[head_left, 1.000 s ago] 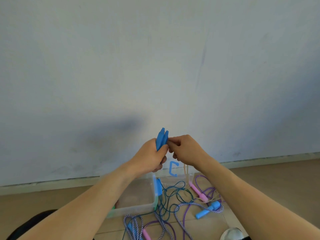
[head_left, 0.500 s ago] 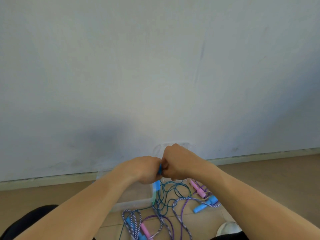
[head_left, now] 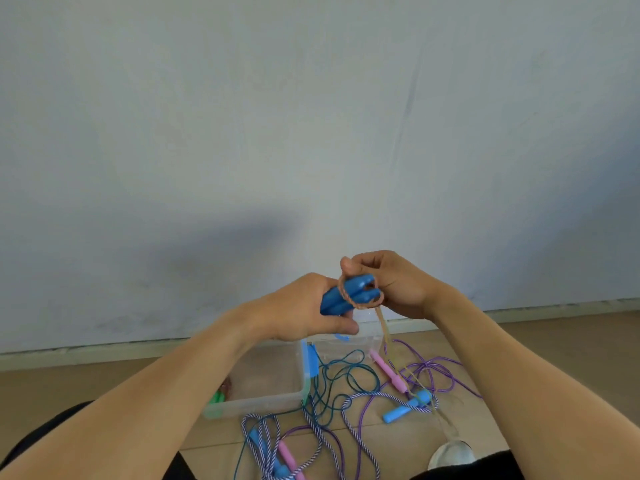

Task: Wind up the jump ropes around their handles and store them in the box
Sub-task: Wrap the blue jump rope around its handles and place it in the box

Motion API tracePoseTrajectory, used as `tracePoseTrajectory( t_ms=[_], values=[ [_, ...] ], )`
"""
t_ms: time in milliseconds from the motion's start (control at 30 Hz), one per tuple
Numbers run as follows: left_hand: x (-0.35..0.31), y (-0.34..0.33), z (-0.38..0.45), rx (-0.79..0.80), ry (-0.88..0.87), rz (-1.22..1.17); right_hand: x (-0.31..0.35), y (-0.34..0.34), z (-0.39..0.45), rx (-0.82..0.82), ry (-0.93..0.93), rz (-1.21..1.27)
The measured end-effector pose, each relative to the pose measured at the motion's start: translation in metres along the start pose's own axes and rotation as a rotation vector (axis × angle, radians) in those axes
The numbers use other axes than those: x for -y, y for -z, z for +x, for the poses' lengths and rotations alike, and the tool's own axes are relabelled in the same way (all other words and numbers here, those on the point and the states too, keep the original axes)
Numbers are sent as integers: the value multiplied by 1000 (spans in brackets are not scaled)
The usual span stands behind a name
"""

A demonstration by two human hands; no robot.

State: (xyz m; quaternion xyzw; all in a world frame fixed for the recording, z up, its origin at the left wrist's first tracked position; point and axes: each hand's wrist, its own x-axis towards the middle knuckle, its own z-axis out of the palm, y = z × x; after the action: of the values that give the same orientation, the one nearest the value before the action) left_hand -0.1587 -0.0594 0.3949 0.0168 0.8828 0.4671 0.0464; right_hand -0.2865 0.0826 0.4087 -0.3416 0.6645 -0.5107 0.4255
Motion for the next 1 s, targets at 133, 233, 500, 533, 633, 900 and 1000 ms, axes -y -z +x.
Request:
tracePoseTrajectory(
  t_ms=[133,233,500,533,633,900,1000],
  values=[
    [7,9,1,-169,6,-22,-2,1,6,-16,20,92],
    [13,17,1,-270,39,9,-3,2,5,-35,36,23],
    [34,23,4,-370,283,389,5,-27,-4,-23,54,-854],
    [35,19,4,-313,327,500,7,-31,-6,-4,91,-954],
    [33,1,1,-110,399,699,10,-36,-9,23,187,-1136],
    [15,-14,6,101,207,875,12,-13,-13,-74,66,-850],
    [10,-15,4,141,105,731,5,3,-14,-58,-22,-616]
  ],
)
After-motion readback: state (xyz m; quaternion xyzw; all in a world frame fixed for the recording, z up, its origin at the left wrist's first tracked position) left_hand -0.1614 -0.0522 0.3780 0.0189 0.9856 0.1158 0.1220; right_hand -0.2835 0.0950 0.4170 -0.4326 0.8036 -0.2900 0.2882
